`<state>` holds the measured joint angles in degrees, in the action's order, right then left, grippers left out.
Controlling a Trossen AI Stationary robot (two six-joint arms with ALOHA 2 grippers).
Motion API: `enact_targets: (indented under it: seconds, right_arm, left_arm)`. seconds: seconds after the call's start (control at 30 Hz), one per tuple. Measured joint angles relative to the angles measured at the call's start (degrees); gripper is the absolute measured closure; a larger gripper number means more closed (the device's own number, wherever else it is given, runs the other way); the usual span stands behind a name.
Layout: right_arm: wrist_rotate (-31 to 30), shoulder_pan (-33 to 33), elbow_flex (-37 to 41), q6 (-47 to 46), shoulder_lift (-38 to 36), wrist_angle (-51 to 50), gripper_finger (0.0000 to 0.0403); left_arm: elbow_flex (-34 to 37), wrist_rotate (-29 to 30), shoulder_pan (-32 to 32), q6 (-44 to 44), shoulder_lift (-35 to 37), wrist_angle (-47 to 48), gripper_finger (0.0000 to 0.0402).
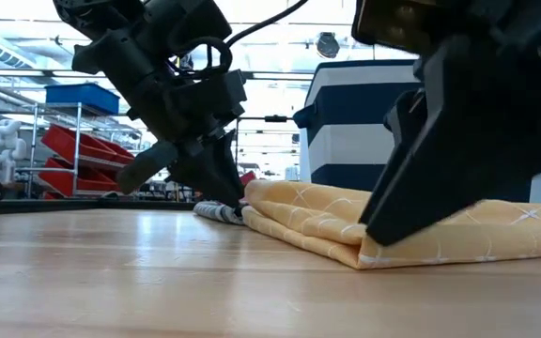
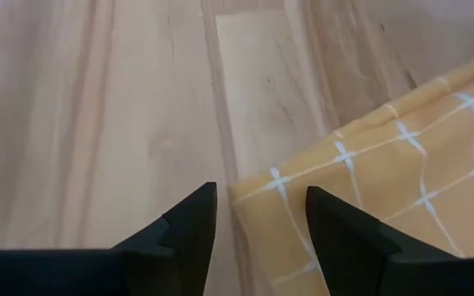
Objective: Fold towel
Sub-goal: Fold the orange checkered towel
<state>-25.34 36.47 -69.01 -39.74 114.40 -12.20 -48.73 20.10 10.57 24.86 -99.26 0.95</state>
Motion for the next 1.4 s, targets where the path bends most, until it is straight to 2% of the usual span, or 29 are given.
enact_targets:
  seconds: [0.5,0.67,0.87,1.03,1.2,1.23,1.3,1.4]
  right_arm:
    - [-1.27,-0.48,-0.24,-0.32,4.01,0.5,0.0239]
    - [-2.16,-0.51,-0.26,-0.4,4.36,0.42,0.0288]
    - [-2.25,-0.62,-0.19,0.82,4.42,0.82,0.0388]
    - [-1.89,0.75,0.0,0.55,3.25,1.04,0.0398]
    - [-1.14,3.29,0.2,-1.79,0.12,-1.12,0.0401]
    - [-1.68,3.72,0.2,-2.38,-0.67,-1.72,0.0401]
    - [-2.48,4.12,0.09,-3.57,-1.67,-2.68,0.0401]
    - [-2.56,4.11,0.11,-4.62,-1.78,-3.43,0.0402]
  left_arm:
    - [0.0,0.0,0.47,0.05,0.0,0.57,0.0313]
    - [0.0,-0.01,0.67,0.31,0.0,0.62,0.0313]
    - [0.0,0.0,0.7,0.78,0.0,0.61,0.0313]
    - [0.0,1.22,0.84,1.15,0.78,1.02,0.0313]
    - [-0.02,1.49,1.92,2.5,6.3,0.65,0.0313]
    - [0.0,0.21,2.23,2.61,7.81,0.87,0.0313]
    - [-0.02,-7.15,2.7,2.64,10.51,-0.9,0.0313]
    - [-0.13,-26.22,3.42,2.6,11.82,-5.9,0.0313]
